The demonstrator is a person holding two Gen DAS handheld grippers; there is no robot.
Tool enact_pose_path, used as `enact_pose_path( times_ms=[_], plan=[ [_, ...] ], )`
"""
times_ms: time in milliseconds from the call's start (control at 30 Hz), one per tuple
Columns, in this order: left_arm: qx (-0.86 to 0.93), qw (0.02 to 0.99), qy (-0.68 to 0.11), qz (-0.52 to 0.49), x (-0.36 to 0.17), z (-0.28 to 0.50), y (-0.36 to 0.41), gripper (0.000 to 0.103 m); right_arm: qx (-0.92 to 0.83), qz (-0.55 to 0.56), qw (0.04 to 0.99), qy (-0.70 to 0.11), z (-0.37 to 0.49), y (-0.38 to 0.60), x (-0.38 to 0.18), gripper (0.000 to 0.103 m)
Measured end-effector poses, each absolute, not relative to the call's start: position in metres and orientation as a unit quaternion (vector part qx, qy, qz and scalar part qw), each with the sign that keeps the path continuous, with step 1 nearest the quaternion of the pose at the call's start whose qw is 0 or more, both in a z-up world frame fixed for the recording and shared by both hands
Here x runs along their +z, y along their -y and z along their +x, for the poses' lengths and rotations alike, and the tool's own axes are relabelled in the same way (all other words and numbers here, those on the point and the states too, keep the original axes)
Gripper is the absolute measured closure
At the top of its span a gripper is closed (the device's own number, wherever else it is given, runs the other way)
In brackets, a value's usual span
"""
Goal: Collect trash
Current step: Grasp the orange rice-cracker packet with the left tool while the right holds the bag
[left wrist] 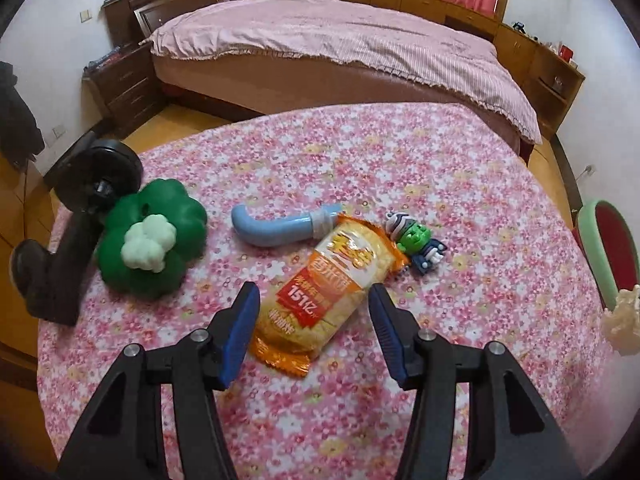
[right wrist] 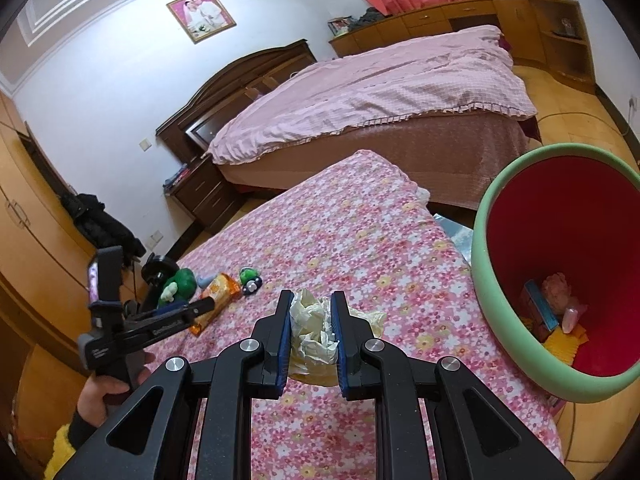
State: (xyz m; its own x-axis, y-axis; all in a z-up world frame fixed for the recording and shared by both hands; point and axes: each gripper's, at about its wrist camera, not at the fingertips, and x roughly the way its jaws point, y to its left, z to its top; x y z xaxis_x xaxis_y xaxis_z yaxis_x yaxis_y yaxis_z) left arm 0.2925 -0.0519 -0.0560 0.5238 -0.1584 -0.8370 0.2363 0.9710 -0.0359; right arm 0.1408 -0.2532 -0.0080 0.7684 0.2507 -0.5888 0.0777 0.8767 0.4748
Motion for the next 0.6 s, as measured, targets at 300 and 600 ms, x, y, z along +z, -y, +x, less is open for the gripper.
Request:
enact_pose_path(
  times_ms=[300, 600],
  plan=[
    [-0.12, 0.872, -0.471, 0.047, -0.068, 0.289, 0.063, 0.055, 0.049, 0.247, 0.904, -0.345, 0.144, 0.255, -0.012, 0.084],
    [-0.148, 0.876, -0.459, -0.011, -0.054, 0.241, 0.064, 0.059, 0.054, 0.254, 0.906, -0.334, 0.134, 0.259, -0.007, 0.084]
  ],
)
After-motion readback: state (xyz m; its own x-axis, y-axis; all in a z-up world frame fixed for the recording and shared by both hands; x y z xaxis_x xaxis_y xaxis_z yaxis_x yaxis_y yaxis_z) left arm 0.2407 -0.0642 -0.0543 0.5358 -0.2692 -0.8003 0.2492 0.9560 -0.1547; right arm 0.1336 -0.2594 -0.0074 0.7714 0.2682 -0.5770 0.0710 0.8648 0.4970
